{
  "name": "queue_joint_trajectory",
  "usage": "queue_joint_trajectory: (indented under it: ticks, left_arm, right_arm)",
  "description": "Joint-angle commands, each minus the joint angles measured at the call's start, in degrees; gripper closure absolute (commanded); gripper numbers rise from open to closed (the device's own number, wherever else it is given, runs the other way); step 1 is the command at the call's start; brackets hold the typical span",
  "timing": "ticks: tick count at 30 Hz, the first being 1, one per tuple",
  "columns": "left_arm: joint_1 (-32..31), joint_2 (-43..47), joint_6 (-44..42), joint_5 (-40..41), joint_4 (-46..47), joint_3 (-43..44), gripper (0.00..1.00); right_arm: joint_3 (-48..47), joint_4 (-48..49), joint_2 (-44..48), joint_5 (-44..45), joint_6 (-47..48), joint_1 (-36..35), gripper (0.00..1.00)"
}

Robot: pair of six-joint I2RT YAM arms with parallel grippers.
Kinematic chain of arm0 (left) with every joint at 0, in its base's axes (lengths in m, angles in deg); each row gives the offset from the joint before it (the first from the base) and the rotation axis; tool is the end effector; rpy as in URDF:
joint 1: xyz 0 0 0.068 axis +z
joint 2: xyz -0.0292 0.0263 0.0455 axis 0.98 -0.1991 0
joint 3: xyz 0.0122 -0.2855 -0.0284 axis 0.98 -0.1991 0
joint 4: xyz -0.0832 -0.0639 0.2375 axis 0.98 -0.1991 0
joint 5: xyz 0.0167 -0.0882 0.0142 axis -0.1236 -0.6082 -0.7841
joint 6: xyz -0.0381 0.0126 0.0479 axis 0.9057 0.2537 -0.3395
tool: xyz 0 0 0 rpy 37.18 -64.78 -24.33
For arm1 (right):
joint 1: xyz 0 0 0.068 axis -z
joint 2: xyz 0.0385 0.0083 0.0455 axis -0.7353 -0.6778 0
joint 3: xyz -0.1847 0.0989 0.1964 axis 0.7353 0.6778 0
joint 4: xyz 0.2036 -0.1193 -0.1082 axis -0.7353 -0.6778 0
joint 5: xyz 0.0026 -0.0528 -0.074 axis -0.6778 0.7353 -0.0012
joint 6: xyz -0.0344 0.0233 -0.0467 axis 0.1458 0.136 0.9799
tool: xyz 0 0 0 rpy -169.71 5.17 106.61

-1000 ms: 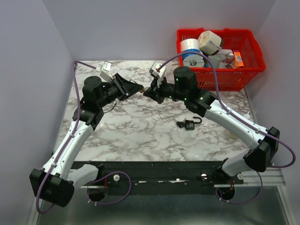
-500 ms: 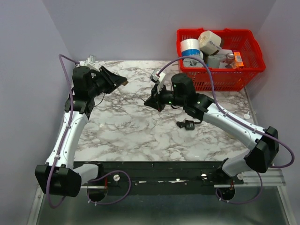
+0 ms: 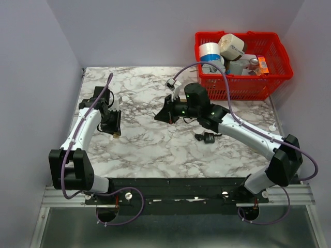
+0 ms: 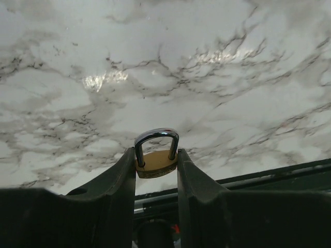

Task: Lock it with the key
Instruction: Place the lock at the center of the board.

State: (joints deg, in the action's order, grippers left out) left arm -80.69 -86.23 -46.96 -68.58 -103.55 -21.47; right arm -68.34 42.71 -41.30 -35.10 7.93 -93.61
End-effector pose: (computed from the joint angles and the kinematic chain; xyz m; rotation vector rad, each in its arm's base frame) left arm 0.2651 -0.0198 0.2786 0.0445 2.7790 -0.3058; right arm 0.2361 0.2746 0.3573 -0.7796 1.9162 1.1271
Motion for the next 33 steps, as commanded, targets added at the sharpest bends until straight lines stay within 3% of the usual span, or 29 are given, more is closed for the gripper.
queue_joint_trajectory:
  ticks: [1,14,22,31,33]
  left_arm:
    - [1.73,-2.05,-6.24,6.91,-1.79,-1.78,1.00]
    - [5.07,-16.46,-6.85,7.97,1.39,0.50,1.00]
    - [5.34,-20.87,-5.01,7.00,1.47,-0.03,1.00]
    - [5.78,-24.73,-4.04,6.74,2.44,0.15,0.92]
    - [5.95,-25.88,-4.48,6.74,2.44,0.76,0.86]
  right_arm:
    - [-0.53,2.91,-5.40,-1.80,-11.11,-0.12,0.99]
    - [-10.10,5.29,-22.45,-4.09,-25.87,-1.62,0.99]
    - [-8.54,9.74,-28.26,-3.04,-34.49,-4.86,0.99]
    - [-5.55,16.70,-32.04,-1.37,-40.64,-7.33,0.99]
    - [-4.84,17.67,-32.57,-0.93,-41.61,-7.68,0.99]
